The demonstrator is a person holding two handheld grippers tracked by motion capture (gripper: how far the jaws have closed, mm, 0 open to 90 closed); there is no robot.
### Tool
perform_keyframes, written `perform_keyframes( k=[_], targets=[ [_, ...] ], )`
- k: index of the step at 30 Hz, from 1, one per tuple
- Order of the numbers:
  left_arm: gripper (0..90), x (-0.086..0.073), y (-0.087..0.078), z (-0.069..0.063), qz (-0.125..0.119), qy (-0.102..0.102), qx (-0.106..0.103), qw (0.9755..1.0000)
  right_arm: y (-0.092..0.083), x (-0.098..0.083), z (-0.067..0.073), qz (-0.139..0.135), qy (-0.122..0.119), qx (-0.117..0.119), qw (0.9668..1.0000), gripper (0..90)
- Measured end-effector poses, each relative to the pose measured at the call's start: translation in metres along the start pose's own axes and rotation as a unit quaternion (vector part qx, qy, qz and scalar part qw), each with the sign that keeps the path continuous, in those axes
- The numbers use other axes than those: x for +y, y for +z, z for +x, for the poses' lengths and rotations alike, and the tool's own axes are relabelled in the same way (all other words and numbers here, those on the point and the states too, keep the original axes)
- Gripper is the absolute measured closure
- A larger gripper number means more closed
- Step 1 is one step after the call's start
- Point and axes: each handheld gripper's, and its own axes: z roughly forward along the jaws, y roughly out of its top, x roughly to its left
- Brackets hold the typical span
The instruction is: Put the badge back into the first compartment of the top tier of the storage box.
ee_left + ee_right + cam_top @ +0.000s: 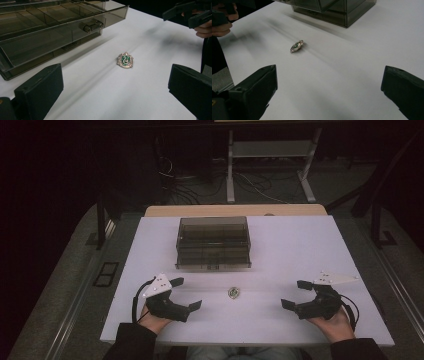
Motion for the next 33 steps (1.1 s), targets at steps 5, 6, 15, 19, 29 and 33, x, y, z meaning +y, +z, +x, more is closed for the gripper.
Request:
perform_keyframes(
  k=[5, 6, 15, 19, 29, 33],
  targets=[
    [0.0, 0.0, 0.001, -0.001, 0.002, 0.004, -0.001, 1.0, -0.002, -0.001, 0.0, 0.002, 0.002, 0.0, 1.0, 0.3],
    [0.0, 0.0, 0.001, -0.001, 0.003, 0.005, -0.001, 1.0, -0.003, -0.001, -0.001, 0.001, -0.001, 0.0, 1.0, 0.3],
    [0.0, 0.001, 0.003, -0.003, 0.01, 0.012, -0.001, 0.9999, -0.004, -0.002, -0.001, 0.002, -0.002, 0.003, 1.0, 0.3],
    [0.0, 0.002, 0.003, -0.004, 0.014, 0.013, -0.003, 0.9998, -0.004, -0.002, 0.0, 0.001, -0.003, 0.005, 1.0, 0.3],
    [0.0, 0.008, 0.005, -0.011, 0.026, 0.021, -0.009, 0.9994, -0.008, -0.003, 0.001, -0.002, -0.007, 0.005, 1.0, 0.3],
    [0.0, 0.012, 0.007, -0.012, 0.027, 0.019, -0.009, 0.9994, -0.008, -0.003, 0.001, 0.0, -0.007, 0.004, 1.0, 0.3]
  ],
)
